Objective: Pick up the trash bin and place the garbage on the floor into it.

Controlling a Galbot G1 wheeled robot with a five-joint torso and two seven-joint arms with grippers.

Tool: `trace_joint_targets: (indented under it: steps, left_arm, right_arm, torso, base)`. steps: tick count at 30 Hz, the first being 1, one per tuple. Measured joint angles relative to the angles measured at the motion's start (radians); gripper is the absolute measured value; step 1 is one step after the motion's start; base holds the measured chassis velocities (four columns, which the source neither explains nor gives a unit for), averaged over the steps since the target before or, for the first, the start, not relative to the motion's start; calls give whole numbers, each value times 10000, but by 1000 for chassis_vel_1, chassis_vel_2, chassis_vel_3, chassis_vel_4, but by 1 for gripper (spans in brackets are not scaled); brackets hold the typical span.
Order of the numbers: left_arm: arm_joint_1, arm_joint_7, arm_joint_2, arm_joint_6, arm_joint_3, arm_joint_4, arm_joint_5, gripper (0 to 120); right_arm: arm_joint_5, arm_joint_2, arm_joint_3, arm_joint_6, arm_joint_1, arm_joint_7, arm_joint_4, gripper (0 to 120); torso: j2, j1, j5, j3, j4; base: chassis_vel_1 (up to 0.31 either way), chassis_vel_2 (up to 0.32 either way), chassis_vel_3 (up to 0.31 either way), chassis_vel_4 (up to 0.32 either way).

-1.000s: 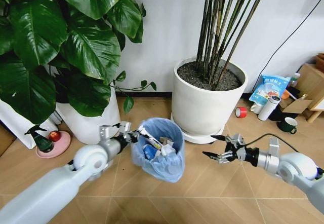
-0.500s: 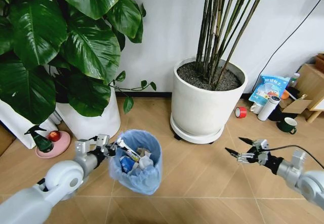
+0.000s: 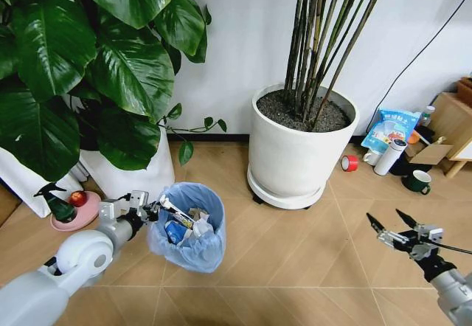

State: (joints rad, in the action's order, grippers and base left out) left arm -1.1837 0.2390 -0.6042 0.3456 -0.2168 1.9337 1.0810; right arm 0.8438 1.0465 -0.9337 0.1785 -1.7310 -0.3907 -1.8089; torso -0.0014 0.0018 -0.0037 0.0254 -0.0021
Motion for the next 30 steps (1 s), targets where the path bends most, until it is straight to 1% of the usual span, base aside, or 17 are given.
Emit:
trace_joint_targets:
  steps: [2,6,7,11,12,14,17,22,30]
  left_arm:
    - [-105,8,-31,0,-78,35,-51,0]
    - [-457,35,-152,0,-343,179,-175,0]
    - [-457,35,-152,0,-343,179,-175,0]
    - [-974,23,-282,0,-710,303,-380,0]
    - [-974,23,-282,0,-710,303,-380,0]
    - [-997,20,-337,-3,-777,306,-420,0]
    - [-996,36,-411,-4,-819,373,-425,0]
    - [-1180,49,-500,-4,-977,417,-490,0]
    - [-1542,38,-709,-4,-1302,509,-613,0]
  right_arm:
    - [-33,123,20,13,35,76,-69,100]
    - [-496,808,166,292,257,273,-240,100]
    - [-496,808,166,292,257,273,-240,100]
    - [-1307,1957,253,580,459,-67,-221,100]
    - [-1307,1957,253,580,459,-67,-221,100]
    - [-1438,2417,260,747,466,-124,-211,100]
    - [-1462,2521,188,869,474,-126,-78,100]
    - [-1390,2463,142,976,494,-112,-4,100]
    - [-1350,2501,286,1070,494,-111,-24,100]
  torso:
    - [0,0,-1,0,1]
    - [0,0,6,0,0]
    - [0,0,6,0,0]
    - [0,0,7,0,-1]
    - [0,0,7,0,-1]
    - [0,0,6,0,0]
    - [0,0,5,0,-2]
    - [0,0,5,0,-2]
    - [0,0,6,1,-1]
  base:
    - [0,0,0,0]
    - [0,0,0,0]
    - [0,0,0,0]
    - [0,0,0,0]
    - [0,0,0,0]
    - [0,0,0,0]
    - [0,0,0,0]
    - [0,0,0,0]
    - [0,0,0,0]
